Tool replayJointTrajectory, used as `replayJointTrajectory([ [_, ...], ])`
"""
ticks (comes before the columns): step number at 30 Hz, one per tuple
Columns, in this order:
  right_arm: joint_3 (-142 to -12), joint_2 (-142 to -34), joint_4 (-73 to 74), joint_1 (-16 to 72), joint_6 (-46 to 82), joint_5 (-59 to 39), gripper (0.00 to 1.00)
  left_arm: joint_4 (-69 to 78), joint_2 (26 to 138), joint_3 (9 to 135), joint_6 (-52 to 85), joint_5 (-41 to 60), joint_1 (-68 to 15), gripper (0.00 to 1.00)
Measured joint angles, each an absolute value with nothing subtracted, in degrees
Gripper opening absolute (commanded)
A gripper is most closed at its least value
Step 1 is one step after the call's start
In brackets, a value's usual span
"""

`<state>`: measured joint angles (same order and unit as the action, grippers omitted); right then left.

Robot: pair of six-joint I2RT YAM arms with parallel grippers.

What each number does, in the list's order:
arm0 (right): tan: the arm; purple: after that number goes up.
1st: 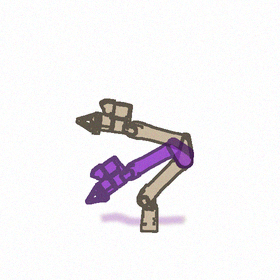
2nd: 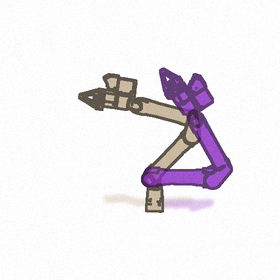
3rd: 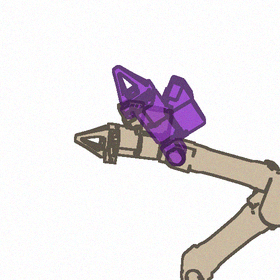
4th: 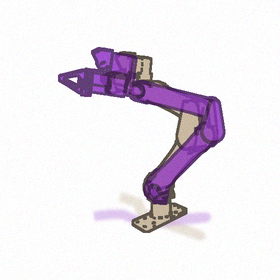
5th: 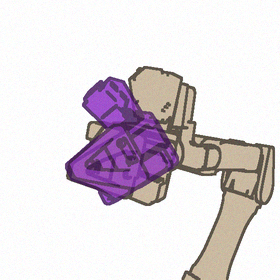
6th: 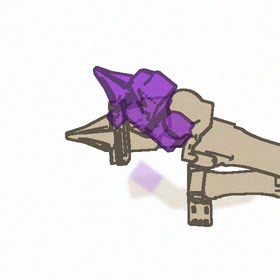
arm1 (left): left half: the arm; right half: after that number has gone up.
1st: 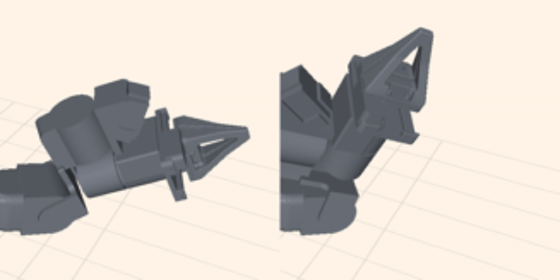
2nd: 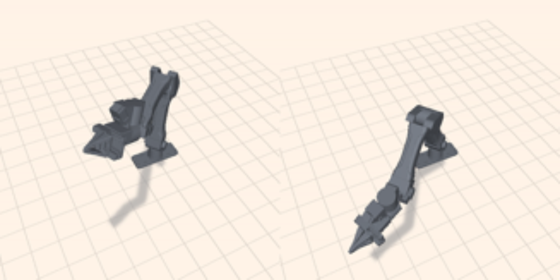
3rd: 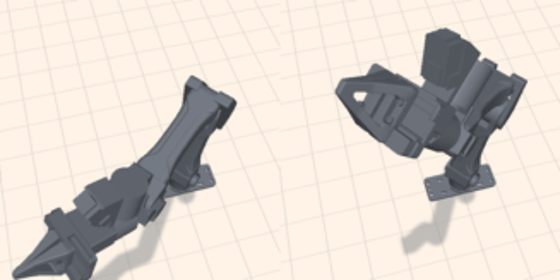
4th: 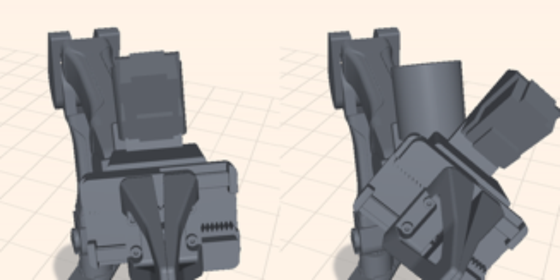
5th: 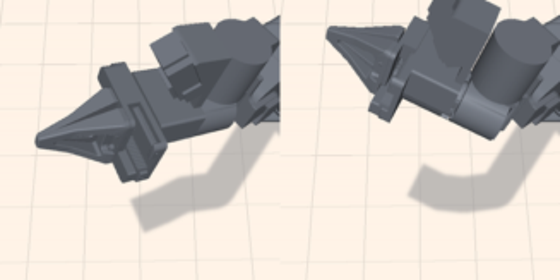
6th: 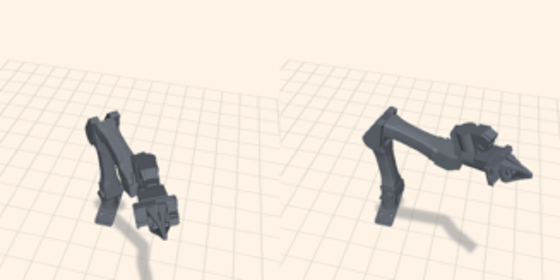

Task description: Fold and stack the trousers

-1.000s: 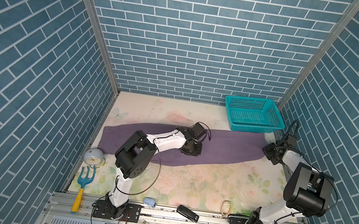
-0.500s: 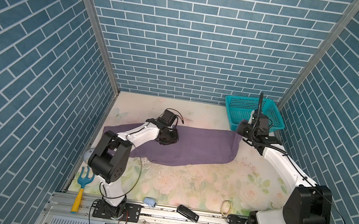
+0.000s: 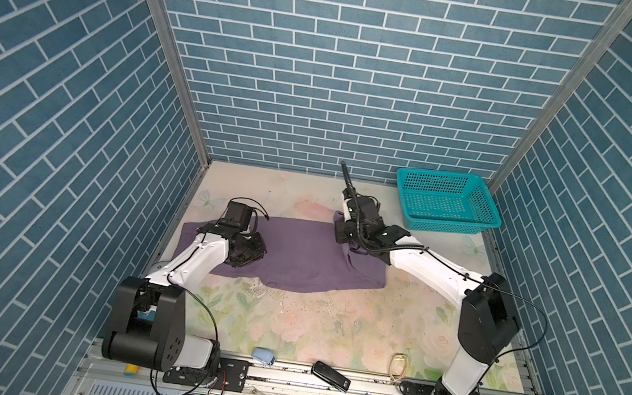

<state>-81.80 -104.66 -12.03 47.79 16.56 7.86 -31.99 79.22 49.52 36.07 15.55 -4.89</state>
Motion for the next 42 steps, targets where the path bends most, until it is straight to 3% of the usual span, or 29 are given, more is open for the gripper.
replayJointTrajectory([
  [12,-85.2,-116.0,-17.1,57.8,8.8,7.8,0.0,-31.1,81.4,48.3,34.9,18.1,-3.5,0.2],
  [16,-85.1,-116.2,-17.7,58.8,8.1,8.3,0.0,-31.0,81.6,48.2,34.6,18.3,-3.5,0.32],
  [18,-85.1,-116.2,-17.9,59.0,7.6,8.4,0.11,-31.0,81.6,48.2,34.5,18.4,-3.5,0.4],
  [20,-85.1,-116.2,-18.0,59.2,7.4,8.5,0.35,-31.0,81.6,48.2,34.7,18.6,-3.5,0.48],
  [23,-84.8,-116.1,-17.8,60.0,6.6,8.9,0.51,-31.1,81.5,48.2,34.6,18.5,-3.5,0.54],
  [26,-82.5,-114.8,-17.0,60.7,6.3,9.2,0.58,-32.0,80.9,48.5,34.5,17.5,-3.9,0.58],
  [30,-77.0,-108.7,-16.1,60.4,6.5,9.5,0.59,-35.2,80.4,52.4,33.9,13.8,-7.8,0.6],
  [35,-67.4,-95.0,-10.9,51.9,11.7,8.3,0.54,-36.6,83.4,63.6,33.4,9.4,-18.0,0.59],
  [36,-65.3,-92.8,-9.4,49.0,13.6,7.5,0.49,-36.4,84.9,65.8,33.3,8.9,-20.0,0.59],
  [37,-62.7,-90.7,-7.6,45.6,15.8,6.4,0.3,-36.2,86.8,67.9,33.2,8.4,-21.9,0.59],
  [38,-60.1,-89.1,-5.7,42.1,18.4,5.1,0.05,-36.1,89.2,70.3,33.1,7.9,-24.2,0.6],
  [39,-57.7,-88.2,-4.3,39.0,20.6,4.2,0.0,-36.1,91.2,72.1,33.0,7.7,-25.7,0.6],
  [42,-51.4,-88.0,-2.4,32.4,27.0,0.9,0.0,-36.6,99.6,79.3,32.6,7.2,-30.9,0.59],
])
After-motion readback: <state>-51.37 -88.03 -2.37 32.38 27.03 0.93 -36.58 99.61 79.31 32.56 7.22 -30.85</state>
